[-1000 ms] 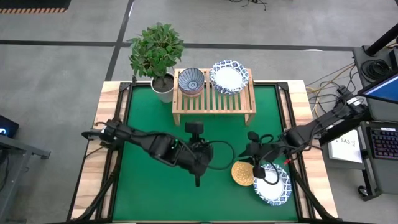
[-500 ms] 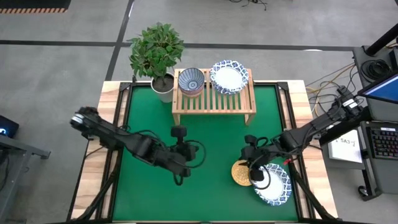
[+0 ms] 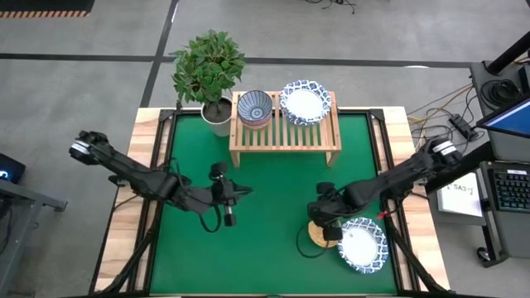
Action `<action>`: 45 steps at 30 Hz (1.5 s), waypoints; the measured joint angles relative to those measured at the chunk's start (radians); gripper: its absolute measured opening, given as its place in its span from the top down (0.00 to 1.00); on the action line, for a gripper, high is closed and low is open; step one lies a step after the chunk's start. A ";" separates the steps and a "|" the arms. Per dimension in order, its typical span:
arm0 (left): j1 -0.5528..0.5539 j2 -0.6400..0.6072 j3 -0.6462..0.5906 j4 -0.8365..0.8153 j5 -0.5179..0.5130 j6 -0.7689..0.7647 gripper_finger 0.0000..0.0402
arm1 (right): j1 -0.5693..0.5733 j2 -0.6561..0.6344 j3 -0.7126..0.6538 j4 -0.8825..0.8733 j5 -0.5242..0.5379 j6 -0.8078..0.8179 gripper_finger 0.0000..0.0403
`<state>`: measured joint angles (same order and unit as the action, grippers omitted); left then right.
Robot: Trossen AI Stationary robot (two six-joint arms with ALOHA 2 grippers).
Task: Place and stack bowls onto a shelf
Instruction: Stack the yellow patterned bowl on top the dark blue patterned bowl on the shelf
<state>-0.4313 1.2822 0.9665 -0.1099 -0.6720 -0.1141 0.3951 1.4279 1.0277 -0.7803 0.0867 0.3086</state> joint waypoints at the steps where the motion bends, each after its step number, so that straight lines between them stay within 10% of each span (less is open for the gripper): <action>1: 0.000 -0.009 -0.013 0.010 0.000 0.000 1.00 | -0.005 0.016 0.000 0.000 -0.008 -0.007 0.57; 9: 0.001 -0.033 -0.039 0.030 -0.002 0.021 1.00 | -0.048 0.102 -0.001 0.004 -0.013 -0.037 0.65; 17: 0.001 -0.034 -0.037 0.036 -0.002 0.100 1.00 | -0.072 0.102 -0.003 0.002 -0.026 -0.045 0.95; 33: 0.099 -0.129 -0.026 -0.064 0.000 0.303 1.00 | -0.172 0.074 0.273 0.005 -0.034 -0.081 0.97; 45: 0.251 -0.266 -0.056 -0.087 0.000 0.426 1.00 | -0.469 0.073 0.659 0.015 -0.004 -0.200 0.97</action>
<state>-0.1807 1.0161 0.9108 -0.1970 -0.6716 0.3122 -0.0738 1.5009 1.6872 -0.7651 0.0825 0.1085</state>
